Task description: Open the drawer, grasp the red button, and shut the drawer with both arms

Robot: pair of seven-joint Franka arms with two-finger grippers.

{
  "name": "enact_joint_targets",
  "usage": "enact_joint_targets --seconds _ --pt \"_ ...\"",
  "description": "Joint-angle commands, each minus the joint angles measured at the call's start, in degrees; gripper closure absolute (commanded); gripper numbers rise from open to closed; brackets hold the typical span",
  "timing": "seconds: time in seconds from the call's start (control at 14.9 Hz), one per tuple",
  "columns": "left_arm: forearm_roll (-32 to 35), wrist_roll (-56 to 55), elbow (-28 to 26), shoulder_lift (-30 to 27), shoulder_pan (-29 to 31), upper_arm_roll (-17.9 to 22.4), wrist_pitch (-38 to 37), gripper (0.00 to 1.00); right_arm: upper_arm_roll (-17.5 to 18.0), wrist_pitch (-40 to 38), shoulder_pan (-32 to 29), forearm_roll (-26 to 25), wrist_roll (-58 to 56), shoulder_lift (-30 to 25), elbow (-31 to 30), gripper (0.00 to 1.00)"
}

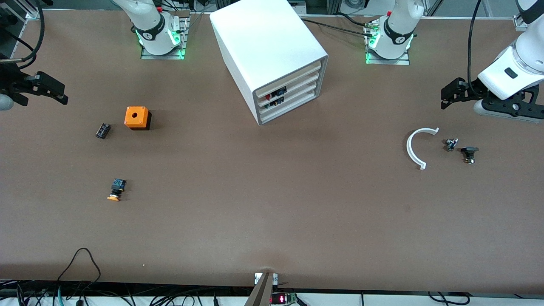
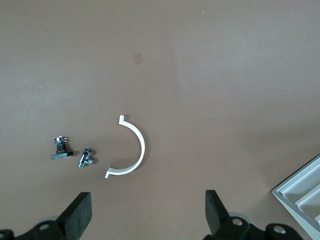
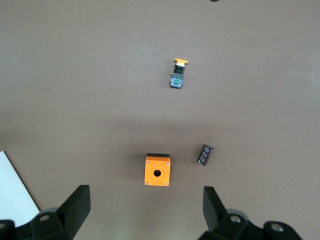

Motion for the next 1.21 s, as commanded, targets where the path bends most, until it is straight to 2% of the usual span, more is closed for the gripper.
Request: enact_joint_targets --seconds 0.0,0.4,0.54,0.87,1.14 --pt "-0.9 0.2 1.3 0.5 -0.4 0.2 -1.2 0.0 -0.3 -0.4 -0.3 -0.3 0.9 0.7 1.6 0.0" --pt "-1.0 0.0 1.5 0.5 -0.4 0.3 -3.7 0.0 -0.2 -0.4 0.2 -0.1 0.8 0.7 1.7 0.0" --pt "-3.7 0.5 1.4 0.5 -0.4 0.3 -6.5 0.0 -0.3 -0.5 0.1 0.5 0.9 0.8 1.6 0.0" --pt "-4.4 0.4 1.4 0.5 -0.3 0.3 -8.8 0.0 -0.1 -4.9 0.1 0.6 -0.1 1.7 1.3 0.0" --pt "-7.6 1.0 1.3 0.6 -0.4 0.3 -13.8 0.0 0.4 -4.9 2.0 -1.9 -0.5 1.7 1.5 0.0"
